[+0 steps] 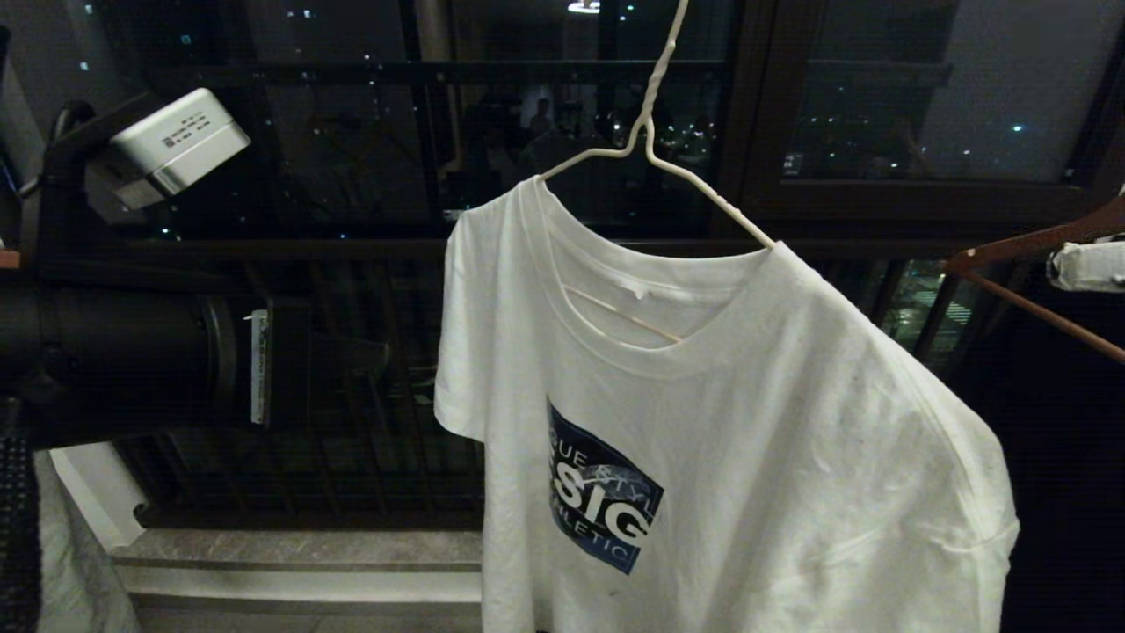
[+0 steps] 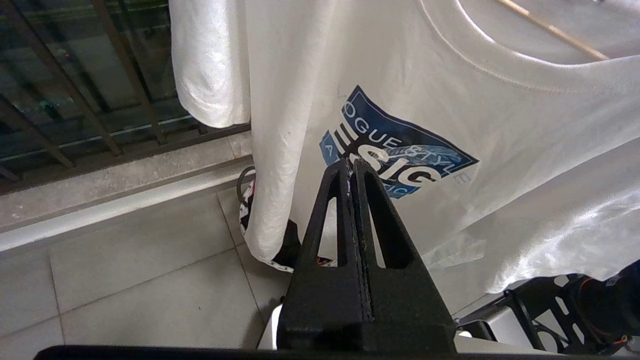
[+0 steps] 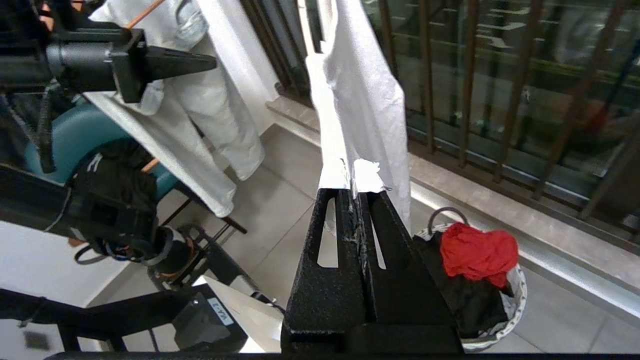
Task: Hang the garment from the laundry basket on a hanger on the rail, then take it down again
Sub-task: Take the clothes off the clothes rack
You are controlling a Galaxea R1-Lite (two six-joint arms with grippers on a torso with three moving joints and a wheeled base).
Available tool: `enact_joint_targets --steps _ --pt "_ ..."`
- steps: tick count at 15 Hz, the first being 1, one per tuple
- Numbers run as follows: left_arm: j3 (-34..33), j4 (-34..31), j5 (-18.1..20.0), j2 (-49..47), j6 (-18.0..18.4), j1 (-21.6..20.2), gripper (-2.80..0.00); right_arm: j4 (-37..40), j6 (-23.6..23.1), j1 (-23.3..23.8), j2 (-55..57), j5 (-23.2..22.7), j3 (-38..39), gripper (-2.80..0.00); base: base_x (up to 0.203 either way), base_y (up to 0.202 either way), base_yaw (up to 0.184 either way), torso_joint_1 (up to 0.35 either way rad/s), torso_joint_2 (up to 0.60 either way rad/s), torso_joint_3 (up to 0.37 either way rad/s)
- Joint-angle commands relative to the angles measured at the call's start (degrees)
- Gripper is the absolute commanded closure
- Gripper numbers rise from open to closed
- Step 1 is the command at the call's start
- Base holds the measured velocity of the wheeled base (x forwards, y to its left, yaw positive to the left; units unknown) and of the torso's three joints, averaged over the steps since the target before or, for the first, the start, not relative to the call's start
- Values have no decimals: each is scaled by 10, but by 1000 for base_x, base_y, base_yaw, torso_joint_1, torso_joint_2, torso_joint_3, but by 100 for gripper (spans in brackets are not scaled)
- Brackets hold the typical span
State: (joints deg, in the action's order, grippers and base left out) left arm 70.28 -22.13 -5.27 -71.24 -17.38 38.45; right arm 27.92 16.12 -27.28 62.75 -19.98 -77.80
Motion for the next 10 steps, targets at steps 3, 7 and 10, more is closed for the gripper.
enact_joint_targets --steps 3,7,10 --pt "-1 0 -1 -6 -1 0 0 -3 2 -16 31 0 -24 0 0 0 0 0 0 0" --pt "-1 0 -3 -6 -1 0 0 -42 2 -29 58 0 -39 0 0 0 0 0 0 0" --pt "-1 0 -4 -5 -2 -1 0 -68 2 -47 101 15 -61 0 0 0 0 0 0 0"
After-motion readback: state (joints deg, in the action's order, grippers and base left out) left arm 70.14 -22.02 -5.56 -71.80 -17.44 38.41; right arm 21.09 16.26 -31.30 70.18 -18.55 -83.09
